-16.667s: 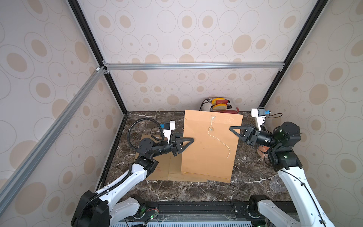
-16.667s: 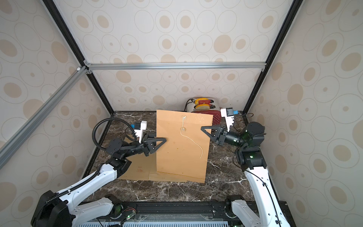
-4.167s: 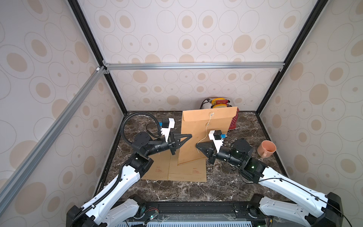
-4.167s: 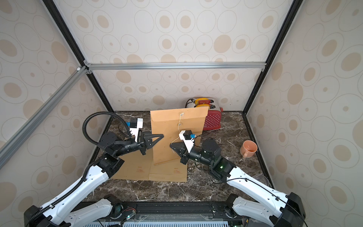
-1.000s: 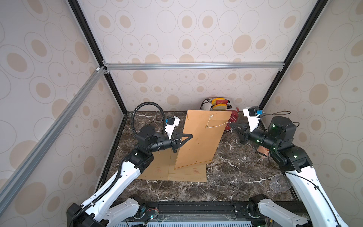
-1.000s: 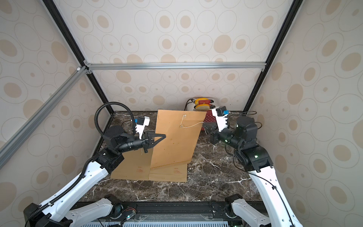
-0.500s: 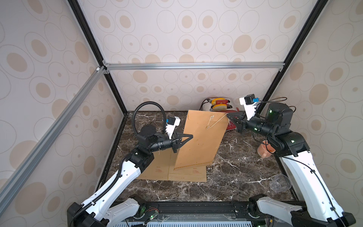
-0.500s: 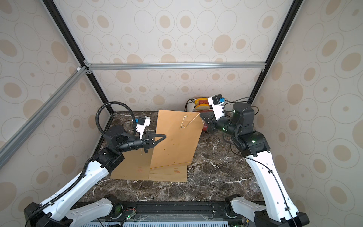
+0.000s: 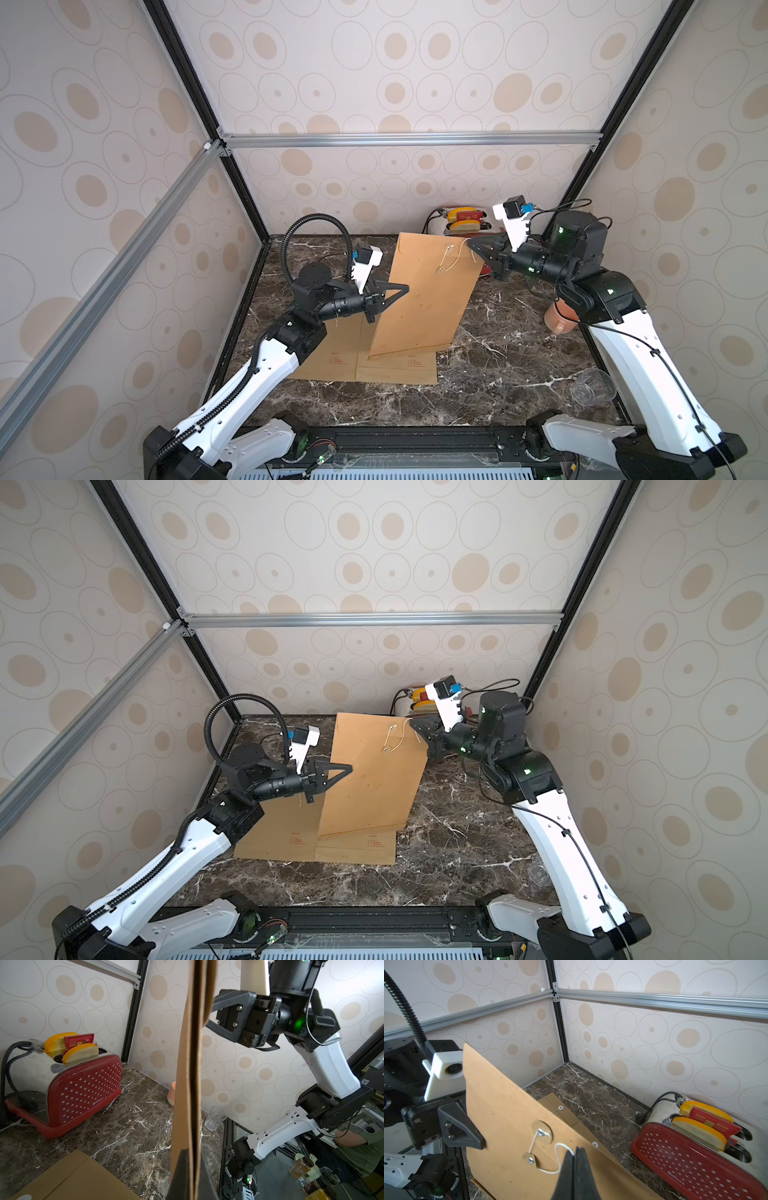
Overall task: Close the mouth of the file bag
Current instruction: Close the file bag.
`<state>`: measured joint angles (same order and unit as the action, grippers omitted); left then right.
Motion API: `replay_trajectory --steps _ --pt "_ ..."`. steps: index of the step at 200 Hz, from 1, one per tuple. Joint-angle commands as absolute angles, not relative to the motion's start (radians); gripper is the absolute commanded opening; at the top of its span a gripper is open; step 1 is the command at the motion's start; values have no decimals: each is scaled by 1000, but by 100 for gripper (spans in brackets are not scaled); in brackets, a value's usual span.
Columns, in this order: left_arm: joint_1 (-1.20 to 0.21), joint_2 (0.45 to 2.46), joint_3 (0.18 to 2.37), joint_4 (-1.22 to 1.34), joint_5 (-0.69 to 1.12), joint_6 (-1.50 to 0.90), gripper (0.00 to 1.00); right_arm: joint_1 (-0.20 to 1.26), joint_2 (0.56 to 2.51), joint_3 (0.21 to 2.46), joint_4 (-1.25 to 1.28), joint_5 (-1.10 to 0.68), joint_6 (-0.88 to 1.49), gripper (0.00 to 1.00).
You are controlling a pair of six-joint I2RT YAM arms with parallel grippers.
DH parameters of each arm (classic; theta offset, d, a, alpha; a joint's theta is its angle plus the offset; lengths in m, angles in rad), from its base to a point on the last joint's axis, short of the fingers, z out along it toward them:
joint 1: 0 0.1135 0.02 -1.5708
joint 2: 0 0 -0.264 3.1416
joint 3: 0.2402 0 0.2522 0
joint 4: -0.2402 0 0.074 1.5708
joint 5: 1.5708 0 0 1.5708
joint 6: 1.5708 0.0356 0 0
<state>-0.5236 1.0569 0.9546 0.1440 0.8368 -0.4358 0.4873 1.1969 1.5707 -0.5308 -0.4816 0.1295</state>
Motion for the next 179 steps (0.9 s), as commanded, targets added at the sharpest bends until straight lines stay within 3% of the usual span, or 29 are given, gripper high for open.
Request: replay_trajectory --steps 1,99,179 --pt "-528 1061 1005 167 858 -419 0 536 1221 1619 -519 -445 104 0" --pt "-534 1074 1010 166 877 -419 0 745 1350 1735 -548 -323 31 0" --pt "-534 1072 1010 161 874 -418 0 803 1340 1683 -532 -289 40 0"
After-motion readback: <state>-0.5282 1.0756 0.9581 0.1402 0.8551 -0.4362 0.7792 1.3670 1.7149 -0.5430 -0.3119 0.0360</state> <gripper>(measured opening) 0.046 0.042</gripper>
